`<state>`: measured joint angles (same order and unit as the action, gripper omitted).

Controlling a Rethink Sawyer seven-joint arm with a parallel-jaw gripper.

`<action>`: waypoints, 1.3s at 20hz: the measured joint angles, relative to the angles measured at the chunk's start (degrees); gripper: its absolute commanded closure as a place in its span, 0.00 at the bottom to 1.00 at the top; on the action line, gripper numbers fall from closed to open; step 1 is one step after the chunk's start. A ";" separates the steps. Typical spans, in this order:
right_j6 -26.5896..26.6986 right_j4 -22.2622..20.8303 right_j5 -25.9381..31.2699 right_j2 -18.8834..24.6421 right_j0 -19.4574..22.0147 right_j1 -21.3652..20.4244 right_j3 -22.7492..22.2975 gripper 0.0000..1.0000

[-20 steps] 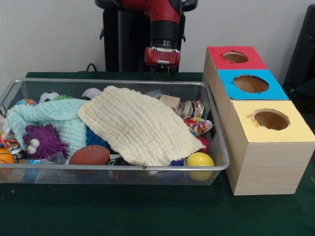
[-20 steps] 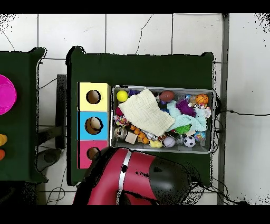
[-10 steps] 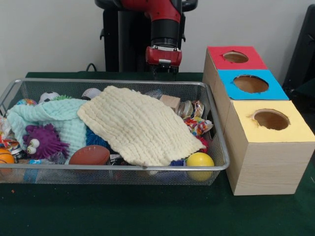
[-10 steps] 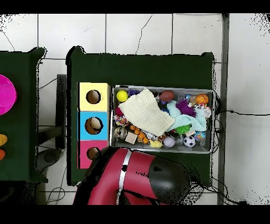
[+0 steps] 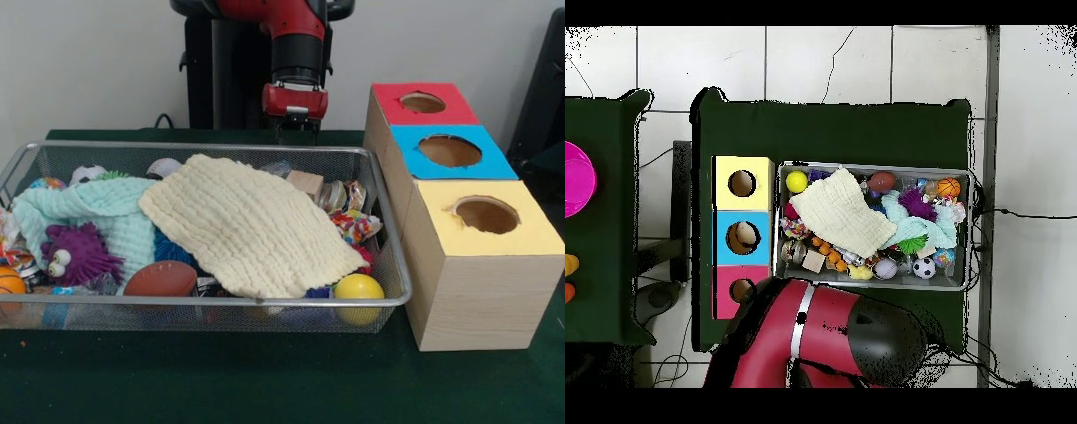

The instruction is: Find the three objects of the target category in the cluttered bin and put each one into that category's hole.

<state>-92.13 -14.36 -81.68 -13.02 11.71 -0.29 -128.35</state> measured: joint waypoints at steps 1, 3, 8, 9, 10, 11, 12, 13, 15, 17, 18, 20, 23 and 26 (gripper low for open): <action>0.00 0.07 0.00 0.01 0.02 0.00 0.04 0.00; 0.00 0.07 0.00 0.02 0.09 0.04 0.09 0.00; 0.00 0.24 0.01 0.02 0.27 0.26 0.17 0.00; 0.00 0.39 0.00 0.02 0.28 0.26 0.20 0.00; 0.00 0.76 0.01 0.02 0.27 0.26 0.23 0.00; 0.00 0.88 0.01 0.02 0.28 0.26 0.22 0.00; 0.00 1.01 0.00 0.01 0.27 0.27 0.22 0.00; 0.00 1.30 0.00 0.02 0.28 0.32 0.22 0.00; 0.00 1.76 0.01 0.01 0.28 0.38 0.22 0.00; 0.00 2.28 0.00 0.00 0.28 0.46 0.23 0.00; 0.00 2.45 0.01 0.01 0.28 0.49 0.23 0.00; 0.00 2.83 0.01 0.02 0.30 0.60 0.22 0.00; 0.00 2.94 0.00 -0.01 0.42 0.64 0.23 0.00; 0.00 2.95 0.00 -0.10 0.62 0.76 0.23 0.00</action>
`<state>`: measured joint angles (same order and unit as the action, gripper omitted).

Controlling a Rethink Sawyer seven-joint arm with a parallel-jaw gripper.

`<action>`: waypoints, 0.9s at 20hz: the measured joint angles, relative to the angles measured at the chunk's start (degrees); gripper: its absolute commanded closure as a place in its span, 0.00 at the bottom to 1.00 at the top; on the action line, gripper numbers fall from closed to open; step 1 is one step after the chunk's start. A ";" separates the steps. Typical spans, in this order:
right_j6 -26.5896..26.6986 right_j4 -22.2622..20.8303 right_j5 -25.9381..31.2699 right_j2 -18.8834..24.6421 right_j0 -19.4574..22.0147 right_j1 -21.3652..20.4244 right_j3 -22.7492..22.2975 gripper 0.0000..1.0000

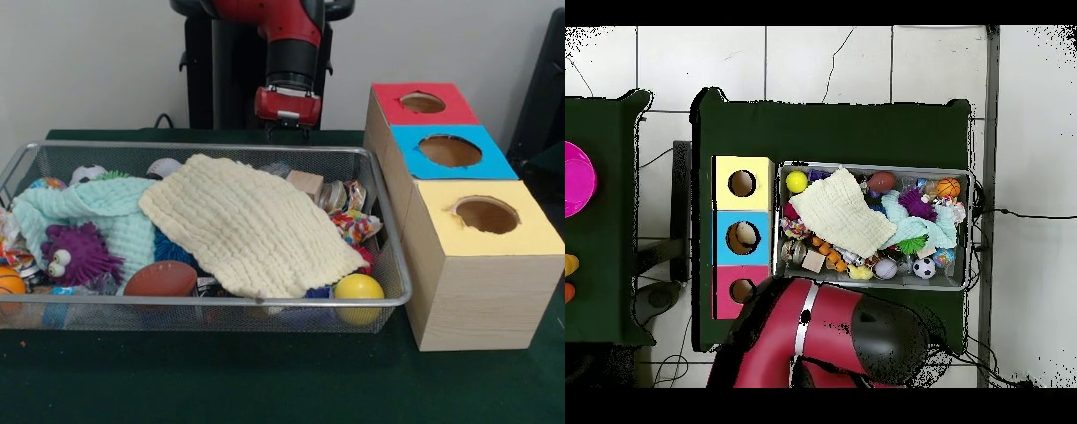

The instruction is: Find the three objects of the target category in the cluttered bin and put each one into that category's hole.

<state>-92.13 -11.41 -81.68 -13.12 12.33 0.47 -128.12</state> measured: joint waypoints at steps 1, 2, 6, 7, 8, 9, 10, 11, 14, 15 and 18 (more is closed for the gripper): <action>0.00 0.00 0.00 -0.06 0.11 0.11 0.00 0.00; 0.00 0.01 0.00 -0.12 0.25 0.26 0.01 0.00; 0.00 0.01 -0.39 -0.16 0.91 0.70 0.05 0.00; 0.00 0.01 -0.49 -0.15 0.97 0.71 0.06 0.00; 0.00 0.01 -0.59 -0.15 0.99 0.71 0.07 0.00; 0.00 0.04 -0.75 -0.16 1.02 0.70 0.10 0.00; 0.00 0.15 -0.84 -0.15 1.03 0.71 0.13 0.00; 0.00 0.31 -0.89 -0.15 1.03 0.70 0.16 0.00; 0.00 0.80 -0.89 -0.15 1.04 0.71 0.17 0.00; 0.00 0.99 -0.89 -0.15 1.04 0.71 0.17 0.00; 0.00 1.33 -0.89 -0.17 1.04 0.71 0.17 0.00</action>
